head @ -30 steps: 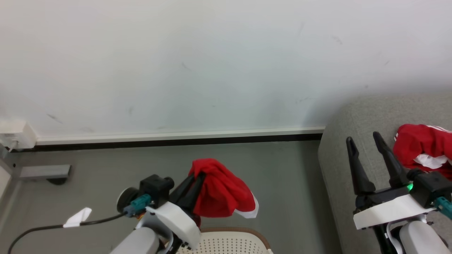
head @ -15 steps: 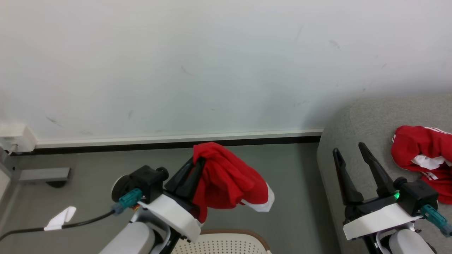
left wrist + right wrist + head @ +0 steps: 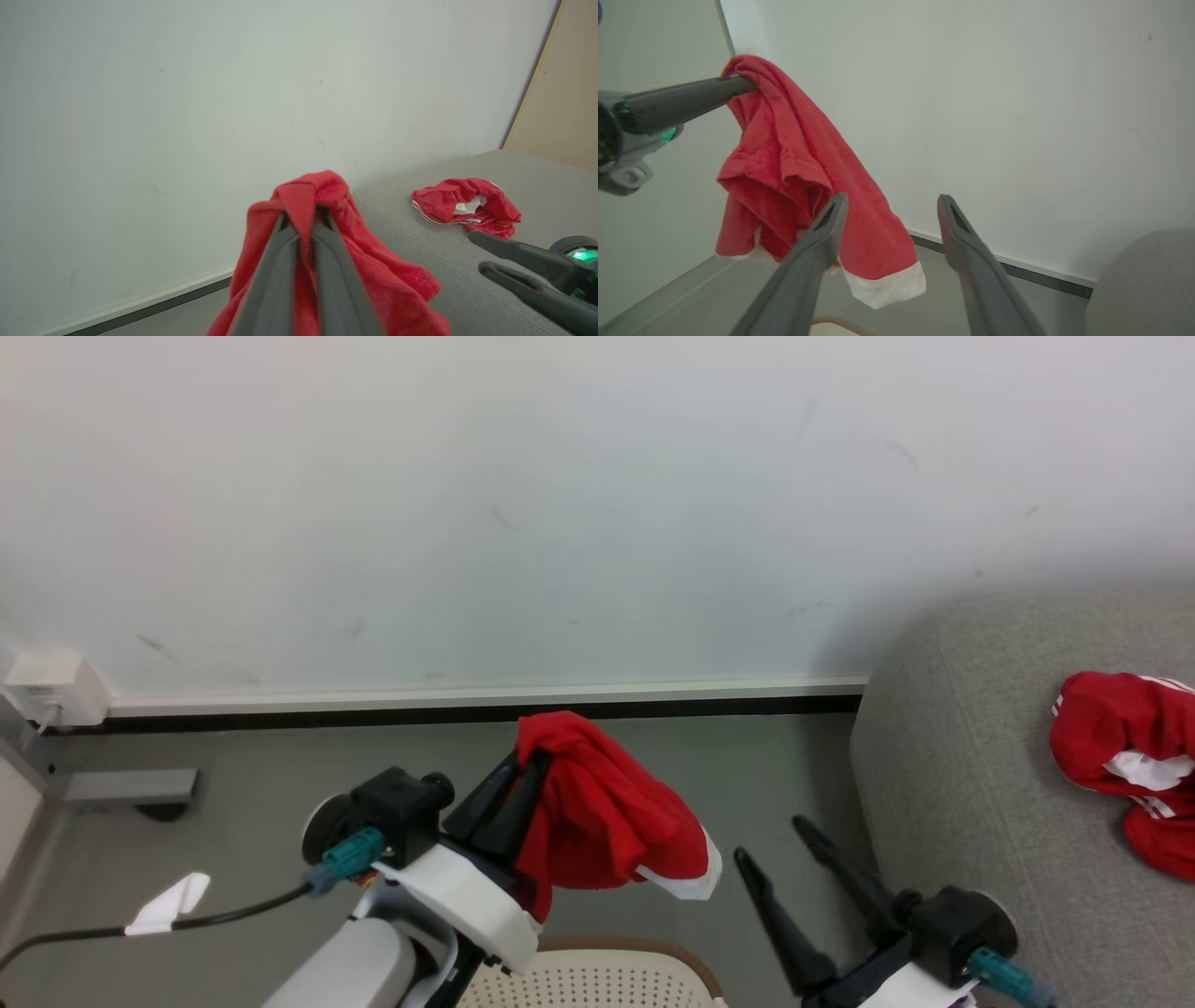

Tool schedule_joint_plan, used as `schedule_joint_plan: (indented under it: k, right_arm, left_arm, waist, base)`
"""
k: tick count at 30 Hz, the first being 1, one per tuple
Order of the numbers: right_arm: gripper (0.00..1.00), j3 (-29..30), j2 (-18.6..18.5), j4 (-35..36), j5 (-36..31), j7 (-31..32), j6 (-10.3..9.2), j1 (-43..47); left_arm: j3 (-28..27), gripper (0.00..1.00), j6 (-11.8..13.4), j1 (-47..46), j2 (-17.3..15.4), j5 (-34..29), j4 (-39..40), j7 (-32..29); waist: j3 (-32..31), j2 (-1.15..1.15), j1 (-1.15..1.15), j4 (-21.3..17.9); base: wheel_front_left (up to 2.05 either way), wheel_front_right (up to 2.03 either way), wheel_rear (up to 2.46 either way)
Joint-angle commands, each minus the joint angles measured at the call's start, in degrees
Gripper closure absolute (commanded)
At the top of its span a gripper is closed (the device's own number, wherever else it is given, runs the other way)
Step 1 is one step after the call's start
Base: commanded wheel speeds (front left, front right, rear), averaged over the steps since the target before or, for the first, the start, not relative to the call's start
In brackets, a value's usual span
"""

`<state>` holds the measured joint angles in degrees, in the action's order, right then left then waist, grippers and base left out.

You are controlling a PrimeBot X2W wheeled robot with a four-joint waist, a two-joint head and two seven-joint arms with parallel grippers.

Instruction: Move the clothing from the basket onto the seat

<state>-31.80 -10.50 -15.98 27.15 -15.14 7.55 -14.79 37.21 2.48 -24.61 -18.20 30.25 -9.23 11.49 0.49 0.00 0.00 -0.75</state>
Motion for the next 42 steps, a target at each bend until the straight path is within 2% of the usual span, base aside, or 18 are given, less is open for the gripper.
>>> schedule_joint_plan:
  k: [1,8,21,34,35,36,37,42]
  right_arm:
    - [0.00,-2.12,-0.04,-0.67,0.60,0.02,-0.14,0.24]
    - [0.00,-8.99,0.86,-3.74,0.90,0.02,-0.14,-2.52]
    - [0.00,-7.28,4.19,-12.13,-0.40,0.02,-0.13,-7.74]
    - [0.00,-10.55,5.19,-17.54,1.28,0.02,-0.13,-12.58]
    - [0.17,-10.61,5.13,-17.60,1.41,0.02,-0.13,-12.66]
    - [0.62,-10.65,5.08,-17.62,1.67,0.02,-0.13,-12.68]
    - [1.00,-10.70,5.03,-17.63,1.89,0.02,-0.13,-12.64]
    - [1.00,-10.40,4.44,-17.25,2.86,0.02,-0.13,-12.08]
  left_arm:
    - [0.05,1.00,-0.19,-0.79,0.22,0.64,-0.11,-0.15]
    - [1.16,1.00,-0.88,-2.10,1.16,0.57,-0.46,-0.45]
    - [4.97,1.00,-2.72,-2.23,3.84,0.41,-0.93,-0.85]
    - [8.61,1.00,-4.07,-2.15,6.63,0.53,-2.59,-1.08]
    - [8.57,1.00,-4.01,-2.10,6.57,0.64,-2.73,-0.98]
    - [8.54,1.00,-3.98,-2.08,6.52,0.73,-2.82,-0.88]
    - [8.50,1.00,-3.97,-2.08,6.44,0.81,-2.92,-0.80]
    - [8.03,1.00,-3.78,-1.94,5.93,1.44,-3.60,-0.56]
  waist:
    - [0.08,0.00,0.00,0.28]
    - [0.35,0.00,0.00,1.93]
    - [0.33,0.00,0.00,5.84]
    - [-0.39,0.00,0.00,9.39]
    - [-0.42,0.00,0.00,9.51]
    - [-0.46,0.00,0.00,9.62]
    - [-0.48,0.00,0.00,9.69]
    - [-0.47,0.00,0.00,9.46]
  base:
    - [0.00,0.00,0.00]
    - [0.00,0.00,0.00]
    - [0.00,0.00,0.00]
    - [0.00,0.00,0.00]
    - [0.00,0.00,0.00]
    - [0.00,0.00,0.00]
    - [0.00,0.00,0.00]
    - [0.00,0.00,0.00]
